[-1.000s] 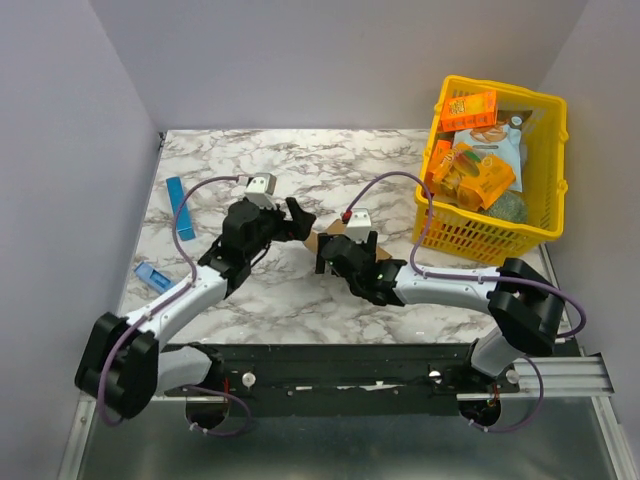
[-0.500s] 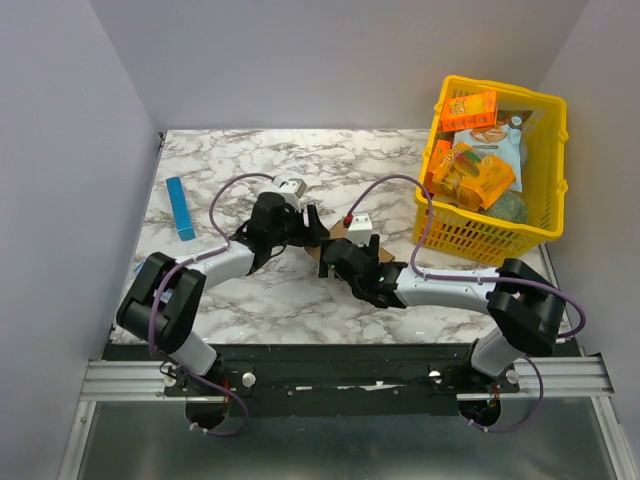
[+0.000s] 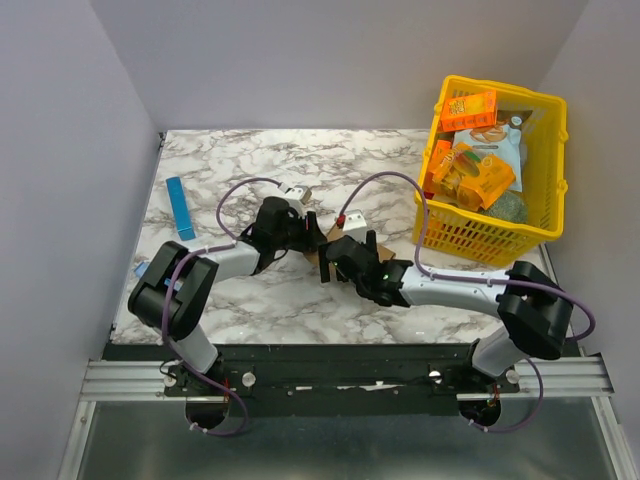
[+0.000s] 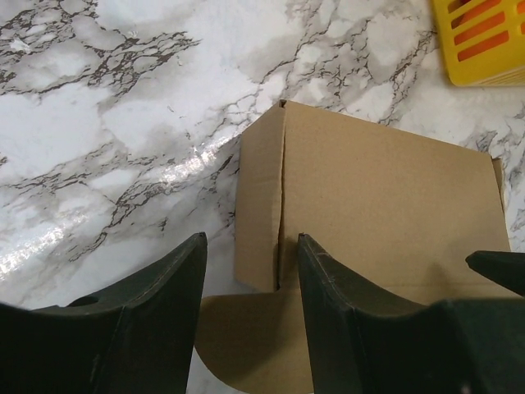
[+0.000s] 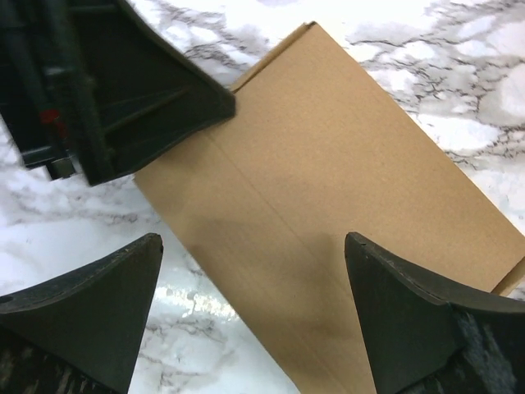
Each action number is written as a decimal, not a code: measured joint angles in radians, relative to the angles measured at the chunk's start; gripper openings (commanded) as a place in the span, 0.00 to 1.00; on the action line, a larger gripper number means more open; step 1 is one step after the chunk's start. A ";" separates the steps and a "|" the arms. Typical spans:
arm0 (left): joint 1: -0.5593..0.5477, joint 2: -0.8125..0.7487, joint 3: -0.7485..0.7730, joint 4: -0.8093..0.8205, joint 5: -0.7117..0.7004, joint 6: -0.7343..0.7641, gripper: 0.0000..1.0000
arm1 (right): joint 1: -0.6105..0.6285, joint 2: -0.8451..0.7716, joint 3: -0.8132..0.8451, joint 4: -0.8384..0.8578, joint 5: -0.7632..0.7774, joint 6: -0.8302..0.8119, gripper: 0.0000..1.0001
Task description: Fold the paper box
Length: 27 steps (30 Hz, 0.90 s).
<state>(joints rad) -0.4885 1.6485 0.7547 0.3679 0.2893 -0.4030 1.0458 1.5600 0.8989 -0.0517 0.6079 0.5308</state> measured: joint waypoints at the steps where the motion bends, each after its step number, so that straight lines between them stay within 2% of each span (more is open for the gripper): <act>1: 0.000 0.000 -0.002 0.004 0.000 0.003 0.56 | -0.001 -0.008 0.006 -0.007 -0.019 -0.023 1.00; 6: -0.003 -0.005 -0.010 0.014 -0.003 0.013 0.57 | -0.008 -0.085 0.042 -0.042 -0.114 -0.181 1.00; 12: -0.005 -0.015 -0.014 0.006 -0.018 0.013 0.63 | -0.054 -0.136 0.107 -0.090 -0.174 -0.369 1.00; 18: -0.005 -0.037 -0.013 -0.008 -0.031 0.013 0.64 | -0.161 -0.116 0.114 -0.135 -0.303 -0.528 1.00; 27: -0.004 -0.039 -0.013 -0.011 -0.033 0.012 0.62 | -0.172 -0.002 0.121 -0.190 -0.424 -0.706 1.00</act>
<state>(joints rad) -0.4927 1.6100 0.7422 0.3573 0.2562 -0.3912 0.8742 1.5578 1.0203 -0.2413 0.1841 -0.1749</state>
